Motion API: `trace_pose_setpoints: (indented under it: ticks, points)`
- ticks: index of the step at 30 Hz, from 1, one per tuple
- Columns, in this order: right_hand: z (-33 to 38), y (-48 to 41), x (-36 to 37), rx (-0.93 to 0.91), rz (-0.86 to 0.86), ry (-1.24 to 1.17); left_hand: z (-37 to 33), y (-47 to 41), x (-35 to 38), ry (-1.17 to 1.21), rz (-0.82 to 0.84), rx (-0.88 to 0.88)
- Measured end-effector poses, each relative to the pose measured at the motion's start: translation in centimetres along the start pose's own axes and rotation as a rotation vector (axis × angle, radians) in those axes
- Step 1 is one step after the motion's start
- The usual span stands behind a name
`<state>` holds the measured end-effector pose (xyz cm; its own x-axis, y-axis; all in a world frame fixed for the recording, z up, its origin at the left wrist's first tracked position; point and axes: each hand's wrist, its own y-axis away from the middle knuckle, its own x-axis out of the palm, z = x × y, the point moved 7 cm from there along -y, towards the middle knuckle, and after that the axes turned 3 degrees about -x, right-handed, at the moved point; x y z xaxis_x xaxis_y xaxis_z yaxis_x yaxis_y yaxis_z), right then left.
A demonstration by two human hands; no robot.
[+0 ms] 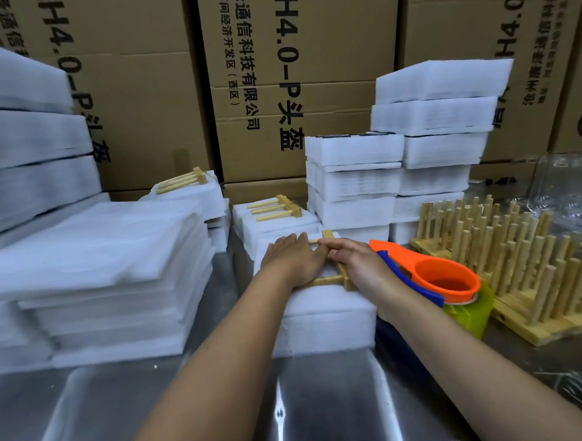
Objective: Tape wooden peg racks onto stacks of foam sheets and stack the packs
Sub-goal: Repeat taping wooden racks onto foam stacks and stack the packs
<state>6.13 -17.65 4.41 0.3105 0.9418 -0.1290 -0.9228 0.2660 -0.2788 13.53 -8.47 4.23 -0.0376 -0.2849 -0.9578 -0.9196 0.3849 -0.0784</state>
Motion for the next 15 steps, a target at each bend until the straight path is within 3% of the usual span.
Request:
trace_pose_setpoints:
  ticks: [5,12,15]
  points:
    - [-0.1,-0.2,-0.1,-0.019,0.022,0.026,0.1,-0.2,0.2,-0.017,0.020,-0.004]
    - [1.0,-1.0,-0.4,-0.083,0.200,0.407,0.6,-2.2,1.0,-0.225,0.258,-0.035]
    - [1.8,-1.1,-0.5,-0.177,0.220,0.655,0.6,-2.5,1.2,-0.274,0.285,-0.036]
